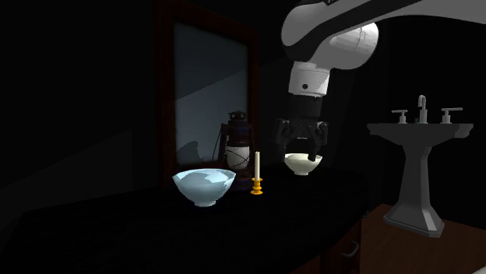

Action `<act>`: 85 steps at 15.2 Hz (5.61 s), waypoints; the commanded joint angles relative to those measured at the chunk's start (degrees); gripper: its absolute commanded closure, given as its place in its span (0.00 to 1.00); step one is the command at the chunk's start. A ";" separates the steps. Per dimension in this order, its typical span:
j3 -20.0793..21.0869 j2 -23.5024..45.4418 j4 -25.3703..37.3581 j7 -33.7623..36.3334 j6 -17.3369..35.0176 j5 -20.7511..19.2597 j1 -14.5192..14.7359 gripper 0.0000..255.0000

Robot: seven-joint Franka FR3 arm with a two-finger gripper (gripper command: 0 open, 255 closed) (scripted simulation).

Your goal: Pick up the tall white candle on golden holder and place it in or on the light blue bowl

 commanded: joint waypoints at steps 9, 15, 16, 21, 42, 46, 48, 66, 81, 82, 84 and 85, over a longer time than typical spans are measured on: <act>8.95 12.93 2.20 9.66 15.42 -7.46 -2.94 0.00; 15.48 24.88 8.08 19.96 22.96 -17.92 -6.65 0.00; 16.50 27.03 9.43 21.95 23.71 -20.16 -7.27 0.00; 16.30 28.60 8.03 22.72 26.63 -21.32 -7.71 0.00; 16.12 29.94 6.80 23.28 29.14 -22.22 -8.15 1.00; 15.97 29.31 9.19 22.05 26.32 -21.40 -8.00 1.00; 15.92 29.07 10.46 21.48 24.89 -21.05 -7.94 1.00; 15.81 29.18 24.17 17.28 11.82 -19.30 -7.80 1.00; 21.84 32.64 34.18 24.35 2.58 -20.73 -4.73 1.00; 22.84 33.20 34.72 25.83 2.07 -21.07 -4.20 1.00; 24.85 34.55 36.02 28.82 0.97 -21.85 -3.10 1.00; 25.84 35.34 36.79 30.34 0.38 -22.31 -2.50 1.00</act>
